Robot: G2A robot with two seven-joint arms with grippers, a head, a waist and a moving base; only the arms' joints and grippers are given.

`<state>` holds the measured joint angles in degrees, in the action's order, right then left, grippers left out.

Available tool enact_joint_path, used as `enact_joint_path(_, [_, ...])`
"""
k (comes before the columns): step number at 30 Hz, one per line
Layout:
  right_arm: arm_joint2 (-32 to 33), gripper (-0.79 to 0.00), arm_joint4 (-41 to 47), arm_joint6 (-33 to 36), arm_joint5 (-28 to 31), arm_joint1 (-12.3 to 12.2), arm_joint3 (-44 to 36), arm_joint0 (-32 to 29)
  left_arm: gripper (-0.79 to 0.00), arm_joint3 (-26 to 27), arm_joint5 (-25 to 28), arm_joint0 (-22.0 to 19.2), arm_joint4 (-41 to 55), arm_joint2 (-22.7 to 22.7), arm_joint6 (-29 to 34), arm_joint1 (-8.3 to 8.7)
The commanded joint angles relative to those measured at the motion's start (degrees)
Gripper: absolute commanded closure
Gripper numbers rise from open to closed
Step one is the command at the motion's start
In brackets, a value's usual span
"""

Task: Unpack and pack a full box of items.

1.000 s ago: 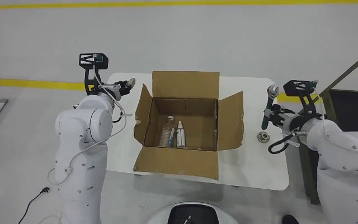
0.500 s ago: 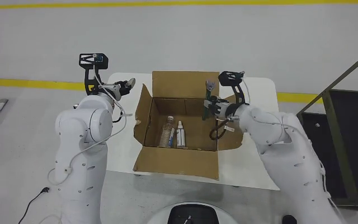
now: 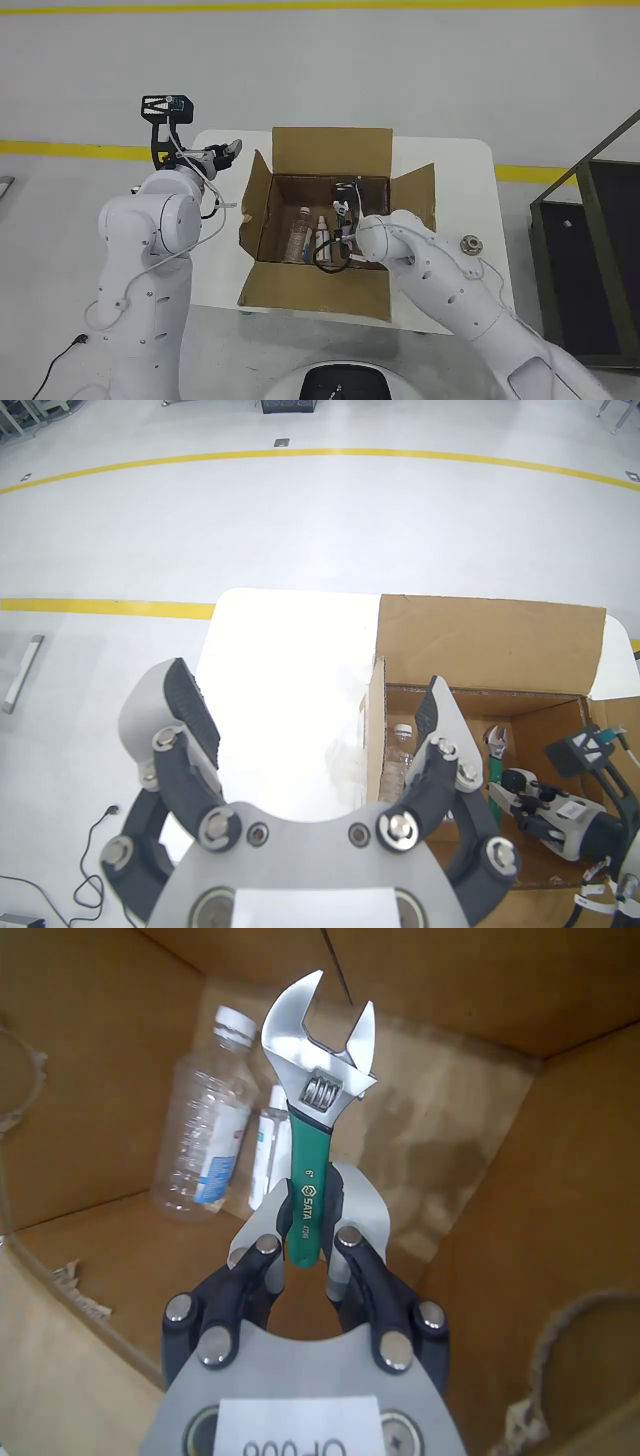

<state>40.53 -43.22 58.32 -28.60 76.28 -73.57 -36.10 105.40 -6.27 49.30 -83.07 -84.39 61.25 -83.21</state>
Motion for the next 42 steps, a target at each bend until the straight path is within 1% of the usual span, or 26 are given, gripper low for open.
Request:
enact_joint_path(1, [-1.76, 0.000, -0.41, 0.04, -0.64, 0.90, 3.00, 1.04, -0.785, 0.00, 0.00, 0.00, 0.00, 0.00, 0.00, 0.00])
enact_joint_path(3, [-3.46, 0.000, -1.53, 0.02, -1.40, 1.79, 5.35, 2.06, -0.785, 0.00, 0.00, 0.00, 0.00, 0.00, 0.00, 0.00])
enact_joint_path(9, [-6.61, 0.000, -0.54, 0.82, -2.11, 4.60, 12.15, 4.50, -0.785, 0.00, 0.00, 0.00, 0.00, 0.00, 0.00, 0.00])
enact_joint_path(16, [-9.49, 0.000, 1.20, 0.70, -1.43, 8.26, 20.31, 7.56, -0.785, 0.00, 0.00, 0.00, 0.00, 0.00, 0.00, 0.00])
enact_joint_path(20, [-10.48, 0.000, 2.54, -0.01, 0.00, 10.24, 24.28, 8.83, -0.785, 0.00, 0.00, 0.00, 0.00, 0.00, 0.00, 0.00])
enact_joint_path(25, [-10.93, 0.000, 5.44, -1.39, 3.46, 12.59, 28.76, 9.97, -0.785, 0.00, 0.00, 0.00, 0.00, 0.00, 0.00, 0.00])
enact_joint_path(26, [-11.20, -0.083, 5.73, -0.92, 4.47, 13.00, 29.49, 10.24, -0.785, 0.00, 0.00, 0.00, 0.00, 0.00, 0.00, 0.00])
enact_joint_path(27, [-11.13, -0.215, 6.21, -0.98, 4.81, 13.38, 30.32, 10.58, -0.785, 0.00, 0.00, 0.00, 0.00, 0.00, 0.00, 0.00])
enact_joint_path(28, [-11.23, -0.274, 6.29, -1.32, 4.96, 13.75, 31.06, 10.80, -0.785, 0.00, 0.00, 0.00, 0.00, 0.00, 0.00, 0.00])
enact_joint_path(29, [-11.31, -0.382, 6.46, -1.55, 5.30, 14.10, 31.63, 10.95, -0.785, 0.00, 0.00, 0.00, 0.00, 0.00, 0.00, 0.00])
enact_joint_path(30, [-11.30, -0.659, 6.69, -1.77, 5.50, 14.42, 32.24, 11.13, -0.785, 0.00, 0.00, 0.00, 0.00, 0.00, 0.00, 0.00])
enact_joint_path(31, [-11.19, -0.785, 6.98, -1.98, 5.72, 14.70, 32.73, 11.34, -0.785, 0.00, 0.00, 0.00, 0.00, 0.00, 0.00, 0.00])
enact_joint_path(34, [-10.22, -0.785, 8.36, -2.67, 7.07, 15.24, 33.49, 12.13, -0.785, 0.00, 0.00, 0.00, 0.00, 0.00, 0.00, 0.00])
enact_joint_path(37, [-8.34, -0.785, 9.37, -3.66, 8.70, 15.10, 32.72, 13.41, -0.785, 0.00, 0.00, 0.00, 0.00, 0.00, 0.00, 0.00])
enact_joint_path(40, [-5.33, -0.785, 9.74, -3.73, 10.37, 13.99, 30.01, 14.77, -0.785, 0.00, 0.00, 0.00, 0.00, 0.00, 0.00, 0.00])
enact_joint_path(42, [-2.69, -0.785, 8.38, -3.90, 11.09, 12.56, 26.81, 15.52, -0.785, 0.00, 0.00, 0.00, 0.00, 0.00, 0.00, 0.00])
